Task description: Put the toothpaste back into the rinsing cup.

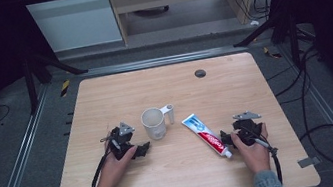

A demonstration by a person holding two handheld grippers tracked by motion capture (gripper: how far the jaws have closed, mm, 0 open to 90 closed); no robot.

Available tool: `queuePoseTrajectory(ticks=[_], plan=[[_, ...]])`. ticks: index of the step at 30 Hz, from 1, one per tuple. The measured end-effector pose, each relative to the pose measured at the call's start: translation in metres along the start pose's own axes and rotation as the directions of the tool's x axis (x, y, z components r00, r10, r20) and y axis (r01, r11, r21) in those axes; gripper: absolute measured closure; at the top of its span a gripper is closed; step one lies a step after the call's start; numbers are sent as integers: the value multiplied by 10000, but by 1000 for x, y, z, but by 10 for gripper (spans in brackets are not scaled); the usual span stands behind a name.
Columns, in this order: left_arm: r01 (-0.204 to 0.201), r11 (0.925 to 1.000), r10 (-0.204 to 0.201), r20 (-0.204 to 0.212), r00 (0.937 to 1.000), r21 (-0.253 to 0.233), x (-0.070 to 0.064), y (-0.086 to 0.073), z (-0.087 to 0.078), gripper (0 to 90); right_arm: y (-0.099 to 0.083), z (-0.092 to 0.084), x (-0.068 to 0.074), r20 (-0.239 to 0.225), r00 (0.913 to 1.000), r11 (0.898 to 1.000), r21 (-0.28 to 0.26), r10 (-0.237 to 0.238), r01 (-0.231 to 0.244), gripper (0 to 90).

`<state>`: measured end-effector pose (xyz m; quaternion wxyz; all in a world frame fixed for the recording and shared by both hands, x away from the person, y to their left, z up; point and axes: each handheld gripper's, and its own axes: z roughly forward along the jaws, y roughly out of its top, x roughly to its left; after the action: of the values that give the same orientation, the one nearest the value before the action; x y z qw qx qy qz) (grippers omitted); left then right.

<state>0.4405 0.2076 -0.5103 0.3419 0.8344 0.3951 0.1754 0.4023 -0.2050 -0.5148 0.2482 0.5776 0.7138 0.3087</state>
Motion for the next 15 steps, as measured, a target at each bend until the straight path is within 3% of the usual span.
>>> queuePoseTrajectory(ticks=[4,7,9,14,15], plan=[[-3,10000,3,3,10000,3,0,0,0,0,0,0,-2,-180,9997,9998,34,-184,185,10],[-6,10000,6,5,10000,3,0,0,0,0,4,-6,-6,-347,9989,9988,383,-303,316,82],[-2,10000,2,8,10000,4,0,0,0,0,6,-9,-5,-418,9988,9987,424,-259,277,67],[-5,10000,5,14,10000,10,1,2,1,0,28,-39,2,-546,9924,9903,791,-1104,1145,109],[-5,10000,5,14,10000,10,1,2,1,0,28,-39,2,-546,9924,9903,791,-1104,1145,109]])
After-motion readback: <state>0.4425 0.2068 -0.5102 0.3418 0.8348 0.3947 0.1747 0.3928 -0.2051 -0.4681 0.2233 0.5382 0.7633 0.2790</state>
